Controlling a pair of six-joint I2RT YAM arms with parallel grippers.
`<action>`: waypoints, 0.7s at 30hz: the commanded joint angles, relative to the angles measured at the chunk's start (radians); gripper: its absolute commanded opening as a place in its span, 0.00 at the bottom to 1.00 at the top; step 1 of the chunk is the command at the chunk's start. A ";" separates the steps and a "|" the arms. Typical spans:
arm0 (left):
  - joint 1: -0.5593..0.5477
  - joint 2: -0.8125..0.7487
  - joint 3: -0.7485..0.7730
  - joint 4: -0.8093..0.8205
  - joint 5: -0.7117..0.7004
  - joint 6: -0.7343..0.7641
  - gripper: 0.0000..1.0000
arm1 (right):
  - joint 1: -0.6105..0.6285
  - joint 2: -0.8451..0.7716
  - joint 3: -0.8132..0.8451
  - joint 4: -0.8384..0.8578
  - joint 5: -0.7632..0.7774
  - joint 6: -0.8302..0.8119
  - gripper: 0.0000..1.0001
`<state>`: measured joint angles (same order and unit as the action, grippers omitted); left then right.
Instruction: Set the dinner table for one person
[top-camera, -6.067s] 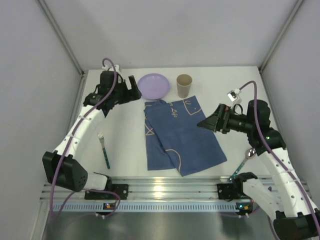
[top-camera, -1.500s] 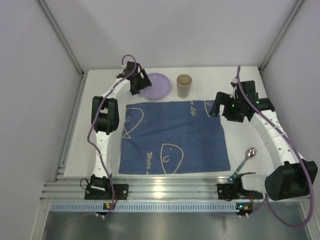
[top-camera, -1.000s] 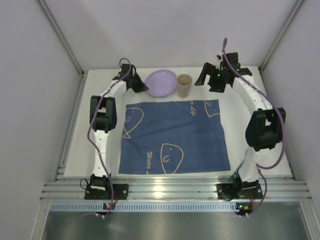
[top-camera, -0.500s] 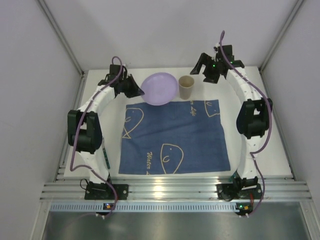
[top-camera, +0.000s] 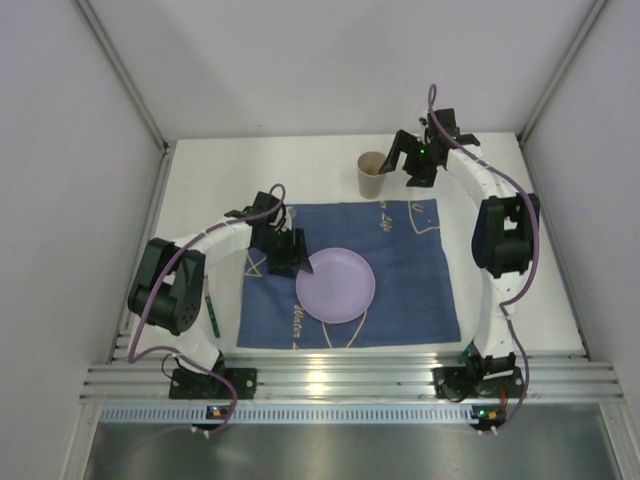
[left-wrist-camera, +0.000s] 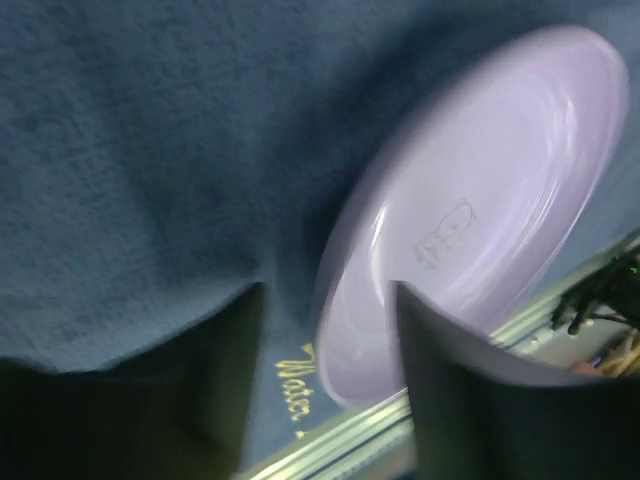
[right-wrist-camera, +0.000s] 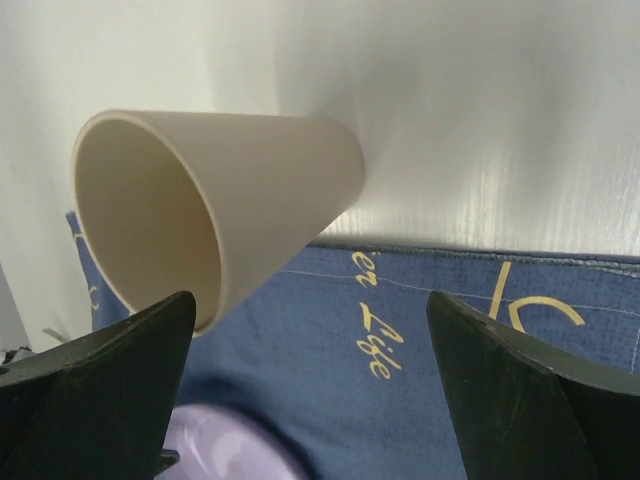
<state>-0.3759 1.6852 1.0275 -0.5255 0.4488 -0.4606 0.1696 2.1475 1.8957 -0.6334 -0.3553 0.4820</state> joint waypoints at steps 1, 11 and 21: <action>0.015 0.025 0.000 -0.010 -0.056 0.030 0.69 | 0.010 -0.097 -0.017 0.018 0.013 -0.023 1.00; 0.014 -0.019 0.072 -0.018 -0.145 0.004 0.89 | 0.037 -0.104 0.051 -0.011 0.032 -0.054 1.00; 0.017 -0.050 0.243 -0.100 -0.170 -0.032 0.87 | 0.174 0.119 0.474 -0.327 0.517 -0.117 1.00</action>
<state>-0.3626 1.6703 1.2228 -0.5667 0.3046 -0.4782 0.2905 2.1902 2.2311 -0.8307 -0.0566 0.3988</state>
